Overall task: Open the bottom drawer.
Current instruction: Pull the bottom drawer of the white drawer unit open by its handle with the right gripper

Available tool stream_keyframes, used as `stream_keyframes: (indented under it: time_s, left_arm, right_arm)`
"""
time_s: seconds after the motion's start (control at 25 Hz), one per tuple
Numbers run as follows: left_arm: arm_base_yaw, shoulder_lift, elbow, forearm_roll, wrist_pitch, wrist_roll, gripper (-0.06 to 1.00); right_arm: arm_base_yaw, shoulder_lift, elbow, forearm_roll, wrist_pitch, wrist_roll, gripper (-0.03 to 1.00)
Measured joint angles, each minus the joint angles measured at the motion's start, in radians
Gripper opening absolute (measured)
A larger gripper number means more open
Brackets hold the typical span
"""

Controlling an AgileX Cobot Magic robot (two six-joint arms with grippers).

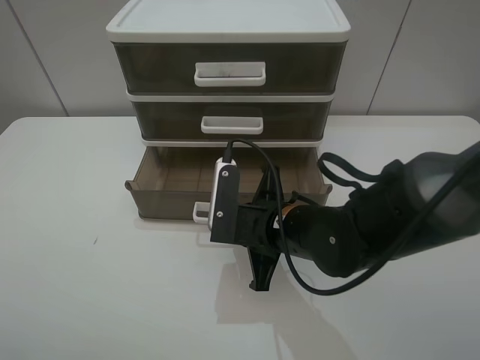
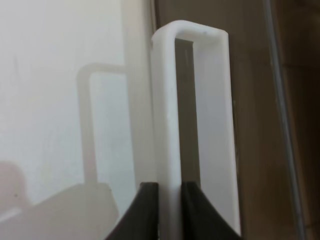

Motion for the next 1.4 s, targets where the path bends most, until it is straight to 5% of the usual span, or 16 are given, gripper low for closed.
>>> stream_keyframes:
  time_s: [1.08, 1.16, 1.4]
  left_arm:
    - [0.0, 0.0, 0.0, 0.0, 0.0, 0.0, 0.74]
    - [0.0, 0.0, 0.0, 0.0, 0.0, 0.0, 0.74]
    - [0.0, 0.0, 0.0, 0.0, 0.0, 0.0, 0.74]
  right_arm:
    - [0.039, -0.055, 0.058, 0.034, 0.032, -0.004, 0.1]
    - [0.039, -0.055, 0.058, 0.034, 0.035, -0.002, 0.16]
    - [0.047, -0.055, 0.059, 0.034, 0.055, -0.001, 0.53]
